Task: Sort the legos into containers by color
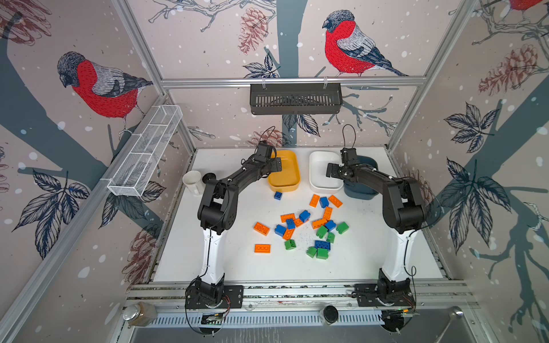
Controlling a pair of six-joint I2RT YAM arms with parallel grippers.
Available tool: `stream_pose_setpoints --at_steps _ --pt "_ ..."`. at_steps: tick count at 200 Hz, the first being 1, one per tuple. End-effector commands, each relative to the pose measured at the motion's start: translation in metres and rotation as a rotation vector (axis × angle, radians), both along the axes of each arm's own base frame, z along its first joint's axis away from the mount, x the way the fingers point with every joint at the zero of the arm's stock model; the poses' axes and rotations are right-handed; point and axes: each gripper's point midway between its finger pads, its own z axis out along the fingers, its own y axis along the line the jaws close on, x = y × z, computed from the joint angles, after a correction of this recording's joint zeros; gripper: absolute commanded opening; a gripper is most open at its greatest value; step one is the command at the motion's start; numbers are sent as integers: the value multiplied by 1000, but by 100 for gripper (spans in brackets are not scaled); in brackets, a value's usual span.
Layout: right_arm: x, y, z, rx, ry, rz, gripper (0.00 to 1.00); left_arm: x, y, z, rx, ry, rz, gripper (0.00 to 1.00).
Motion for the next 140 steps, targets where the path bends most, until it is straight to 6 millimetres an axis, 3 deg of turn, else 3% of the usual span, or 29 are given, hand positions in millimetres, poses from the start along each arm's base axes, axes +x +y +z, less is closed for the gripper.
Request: stream_pose_setpoints --at_steps 1,36,78,99,121,140 --pt "-3 13 -7 -11 34 31 85 -7 14 -21 89 85 39 97" --pt "-4 36 -15 -60 36 119 66 -11 25 -33 142 118 76 98" --pt "-11 62 -19 -95 35 198 55 -19 41 -36 227 136 93 97" --pt "-16 73 -23 -104 43 235 53 -25 43 -42 257 159 69 89" --pt "-23 82 -27 -118 61 269 52 -36 44 -49 261 186 48 74" --pt "-31 89 -29 -123 78 285 51 -48 44 -50 247 204 28 70"
